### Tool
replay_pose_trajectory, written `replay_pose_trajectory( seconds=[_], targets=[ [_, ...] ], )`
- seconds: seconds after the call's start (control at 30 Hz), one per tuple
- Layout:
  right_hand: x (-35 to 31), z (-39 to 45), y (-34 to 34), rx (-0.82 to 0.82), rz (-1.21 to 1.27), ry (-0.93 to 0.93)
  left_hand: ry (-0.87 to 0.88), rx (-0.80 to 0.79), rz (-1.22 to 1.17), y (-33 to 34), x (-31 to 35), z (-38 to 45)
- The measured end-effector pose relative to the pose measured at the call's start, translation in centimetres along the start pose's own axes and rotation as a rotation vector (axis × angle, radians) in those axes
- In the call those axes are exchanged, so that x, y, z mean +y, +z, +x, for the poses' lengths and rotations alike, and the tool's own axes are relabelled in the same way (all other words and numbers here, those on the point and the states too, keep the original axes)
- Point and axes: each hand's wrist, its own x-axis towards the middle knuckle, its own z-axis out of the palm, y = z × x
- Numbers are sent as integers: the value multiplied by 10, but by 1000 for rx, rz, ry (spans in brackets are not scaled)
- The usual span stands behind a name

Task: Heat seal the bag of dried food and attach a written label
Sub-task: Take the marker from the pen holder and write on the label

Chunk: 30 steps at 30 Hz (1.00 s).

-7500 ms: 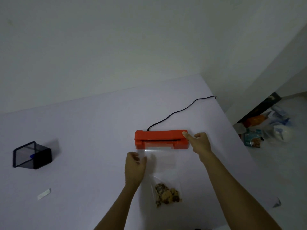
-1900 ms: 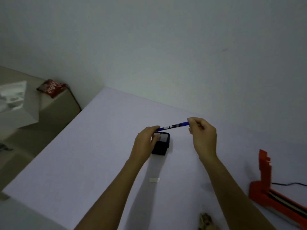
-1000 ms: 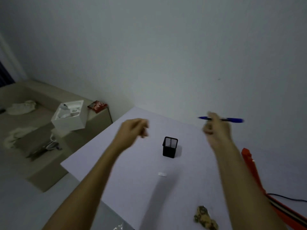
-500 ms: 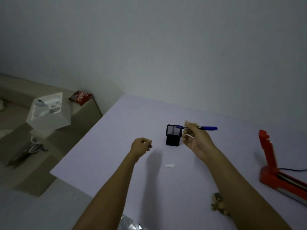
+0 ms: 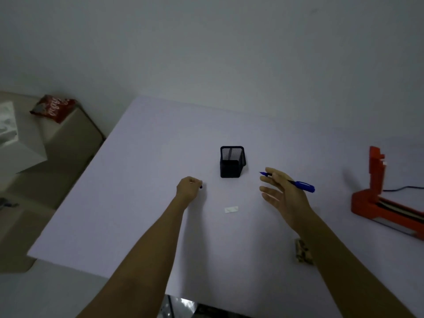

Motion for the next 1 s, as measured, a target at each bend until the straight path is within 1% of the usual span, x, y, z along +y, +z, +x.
replay_pose_trajectory(
  seconds=[0.1,0.2,0.3,0.4,0.47,0.6,0.7,0.77,0.87,1.0],
  targets=[
    [12,3,1,-3,-189,-98,8,4,29,-1,0,8],
    [36,4,7,-25,-541,-261,1,18,41,-4,-1,10],
    [73,5,5,-150,-968,-441,24,71,40,-6,-10,11],
    [105,9,4,-303,-1168,-494,38,65,17,-8,-22,3],
    [119,17,1,-324,-1298,-551,49,50,32,-8,-32,-1],
    [140,24,1,-338,-1472,-585,19,47,28,-8,-53,-9],
    [148,27,4,-331,-1469,-600,36,32,47,-2,-59,-15],
    [151,31,2,-318,-1468,-633,77,-1,68,5,-58,-19],
    [150,34,1,-342,-1450,-643,174,-59,136,23,-51,-22],
    [149,34,-1,-299,-1448,-670,305,-136,258,54,-35,-27]
  ],
)
